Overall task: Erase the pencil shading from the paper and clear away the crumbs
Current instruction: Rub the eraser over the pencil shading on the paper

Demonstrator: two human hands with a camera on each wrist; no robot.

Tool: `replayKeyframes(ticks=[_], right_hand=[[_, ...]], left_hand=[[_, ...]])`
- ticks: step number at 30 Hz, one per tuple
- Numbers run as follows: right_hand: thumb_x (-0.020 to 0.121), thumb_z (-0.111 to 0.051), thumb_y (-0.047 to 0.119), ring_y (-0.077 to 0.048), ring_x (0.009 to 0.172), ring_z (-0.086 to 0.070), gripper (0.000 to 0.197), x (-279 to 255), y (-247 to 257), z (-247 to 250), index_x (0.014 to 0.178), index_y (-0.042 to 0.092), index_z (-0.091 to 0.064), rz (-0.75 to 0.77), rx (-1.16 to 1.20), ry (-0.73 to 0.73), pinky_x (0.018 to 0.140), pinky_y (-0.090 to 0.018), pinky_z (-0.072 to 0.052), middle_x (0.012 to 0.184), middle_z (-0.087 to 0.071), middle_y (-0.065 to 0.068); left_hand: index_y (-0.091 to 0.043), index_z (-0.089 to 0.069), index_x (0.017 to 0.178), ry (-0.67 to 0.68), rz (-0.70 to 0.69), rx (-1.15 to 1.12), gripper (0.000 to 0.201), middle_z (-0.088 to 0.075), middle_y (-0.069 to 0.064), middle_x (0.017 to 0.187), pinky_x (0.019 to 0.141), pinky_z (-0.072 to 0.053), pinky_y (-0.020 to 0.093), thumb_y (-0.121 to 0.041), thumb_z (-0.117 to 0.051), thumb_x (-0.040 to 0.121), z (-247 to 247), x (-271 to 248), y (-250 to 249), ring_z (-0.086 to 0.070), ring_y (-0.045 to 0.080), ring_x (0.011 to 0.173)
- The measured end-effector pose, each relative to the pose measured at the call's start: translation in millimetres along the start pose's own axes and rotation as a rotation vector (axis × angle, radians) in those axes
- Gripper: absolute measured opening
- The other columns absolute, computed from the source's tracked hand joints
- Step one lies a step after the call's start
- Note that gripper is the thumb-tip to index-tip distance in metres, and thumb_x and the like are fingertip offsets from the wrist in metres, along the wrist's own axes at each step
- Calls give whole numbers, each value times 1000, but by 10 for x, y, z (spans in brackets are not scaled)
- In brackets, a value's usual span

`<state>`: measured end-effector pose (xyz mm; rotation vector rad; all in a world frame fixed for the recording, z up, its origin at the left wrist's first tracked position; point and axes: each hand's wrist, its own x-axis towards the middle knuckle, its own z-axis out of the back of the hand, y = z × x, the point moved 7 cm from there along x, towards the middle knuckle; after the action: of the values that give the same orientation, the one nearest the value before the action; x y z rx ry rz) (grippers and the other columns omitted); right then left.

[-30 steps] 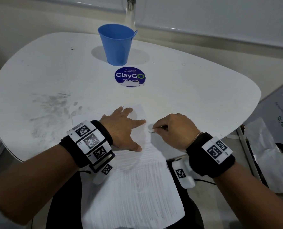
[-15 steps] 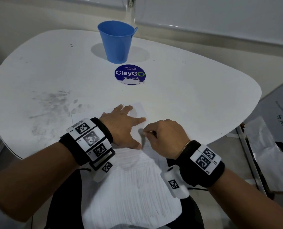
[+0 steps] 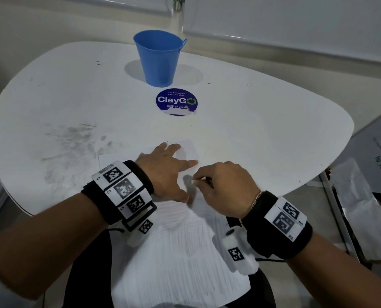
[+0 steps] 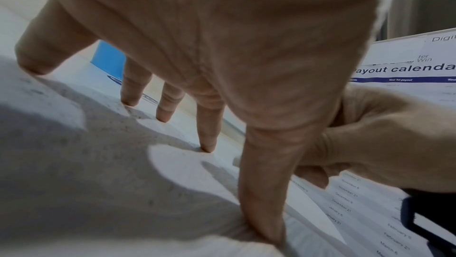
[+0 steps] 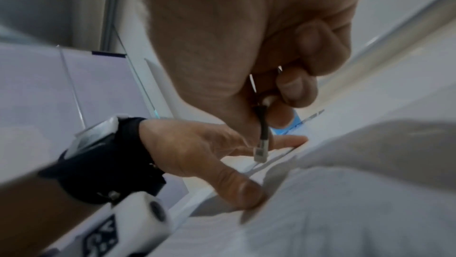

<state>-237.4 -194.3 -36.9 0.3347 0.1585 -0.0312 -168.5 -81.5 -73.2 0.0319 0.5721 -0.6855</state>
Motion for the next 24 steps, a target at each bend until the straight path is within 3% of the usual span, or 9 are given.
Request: replayKeyframes(ticks=[2,6,8,10,12,14,18,24], right_hand=[[96,-53,34,-18,77,-61,21,-12,27,-73,98,32,-73,0,23,39,72,-31,-49,69,-62,10],[98,-52,37,-17,87,-66,22,20,-12,-94,104,37,-73,-3,-3,-22,69,-28,-45,101,-73,15],[99,-52,37,-18,78,-61,23,75,-65,-50,106,36,-73,-22,-17,-65,62,-27,-38,96,-74,12],[99,-52,36,-16,69,-56,23,114,-105,-7,101,32,-74,-31,-20,-102,57,-27,-40,84,-72,7],[99,-53,37,-20,71,-62,23,129,-143,35,96,28,-74,-44,17,-144,63,-31,-50,77,-71,5],[97,-54,35,-22,77,-65,22,112,-151,82,96,26,-74,-52,64,-167,70,-35,-53,80,-73,5],[97,-55,34,-20,89,-66,21,33,-62,141,104,30,-74,-27,66,-103,79,-33,-51,93,-74,10],[98,-51,32,-13,93,-65,25,-78,90,134,113,33,-71,22,31,-29,80,-26,-47,101,-73,15]], left_hand=[[-57,-4,154,-7,5,-4,100,12,-7,168,121,-15,62,-83,-59,74,-5,-8,7,16,22,154],[-56,-3,154,-61,4,21,97,7,-2,169,122,-9,60,-82,-56,78,40,-22,44,11,23,155],[-55,0,154,-74,-7,19,100,8,-3,169,124,-4,57,-79,-60,78,91,-37,85,13,22,155],[-55,2,154,-65,-11,12,106,11,-4,169,124,0,54,-75,-66,75,154,-52,153,17,19,154],[-56,2,154,-43,-4,-1,112,13,-6,168,125,1,51,-69,-73,72,211,-82,230,18,15,154],[-54,3,155,-13,16,41,116,15,-6,168,125,0,50,-63,-77,72,229,-97,295,18,16,154],[-51,12,155,25,83,73,121,21,-4,167,125,-1,52,-66,-76,74,178,-59,402,19,20,154],[-52,20,152,30,165,-18,119,24,-1,166,124,-9,54,-78,-66,74,143,-55,506,11,23,156]])
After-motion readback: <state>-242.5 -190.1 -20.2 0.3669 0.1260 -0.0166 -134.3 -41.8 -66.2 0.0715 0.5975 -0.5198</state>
